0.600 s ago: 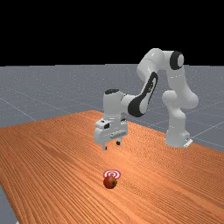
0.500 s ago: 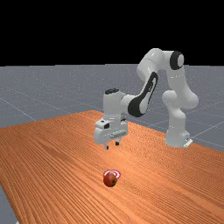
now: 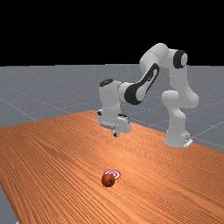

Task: Pick the apple to the marker

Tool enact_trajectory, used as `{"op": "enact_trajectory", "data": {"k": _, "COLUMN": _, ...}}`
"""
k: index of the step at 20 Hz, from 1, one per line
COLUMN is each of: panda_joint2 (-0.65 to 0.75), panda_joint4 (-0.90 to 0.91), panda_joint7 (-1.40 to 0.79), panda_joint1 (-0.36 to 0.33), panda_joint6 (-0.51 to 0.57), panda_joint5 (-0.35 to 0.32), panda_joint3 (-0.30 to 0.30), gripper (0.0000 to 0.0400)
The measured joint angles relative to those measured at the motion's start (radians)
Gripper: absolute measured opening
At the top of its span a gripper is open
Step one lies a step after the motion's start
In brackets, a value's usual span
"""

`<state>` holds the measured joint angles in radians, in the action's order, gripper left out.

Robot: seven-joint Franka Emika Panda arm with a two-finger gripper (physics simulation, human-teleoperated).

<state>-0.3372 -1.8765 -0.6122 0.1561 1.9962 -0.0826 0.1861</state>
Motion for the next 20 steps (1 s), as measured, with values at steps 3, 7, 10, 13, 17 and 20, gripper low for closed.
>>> {"op": "enact_trajectory", "data": {"k": 3, "panda_joint2": -0.011, "panda_joint4": 0.015, "panda_joint7": -0.094, "panda_joint1": 0.001, "panda_joint6": -0.027, "panda_joint5": -0.025, "panda_joint3": 0.011, "gripper": 0.0003}}
{"op": "enact_trajectory", "data": {"k": 7, "panda_joint2": -0.036, "panda_joint4": 0.031, "panda_joint7": -0.162, "panda_joint1": 0.007, "panda_joint6": -0.031, "panda_joint5": -0.037, "panda_joint3": 0.016, "gripper": 0.0}}
{"op": "enact_trajectory", "data": {"k": 10, "panda_joint2": -0.077, "panda_joint4": 0.078, "panda_joint7": -0.181, "panda_joint1": 0.017, "panda_joint6": -0.022, "panda_joint5": -0.048, "panda_joint3": 0.002, "gripper": 0.031}}
{"op": "enact_trajectory", "data": {"k": 13, "panda_joint2": -0.214, "panda_joint4": 0.234, "panda_joint7": -0.203, "panda_joint1": 0.034, "panda_joint6": -0.033, "panda_joint5": -0.064, "panda_joint3": -0.027, "gripper": 0.038}}
{"op": "enact_trajectory", "data": {"k": 17, "panda_joint2": -0.409, "panda_joint4": 0.441, "panda_joint7": -0.217, "panda_joint1": 0.049, "panda_joint6": -0.038, "panda_joint5": -0.068, "panda_joint3": -0.054, "gripper": 0.0397}}
{"op": "enact_trajectory", "data": {"k": 20, "panda_joint2": -0.557, "panda_joint4": 0.604, "panda_joint7": -0.226, "panda_joint1": 0.038, "panda_joint6": -0.042, "panda_joint5": -0.072, "panda_joint3": -0.059, "gripper": 0.0399}}
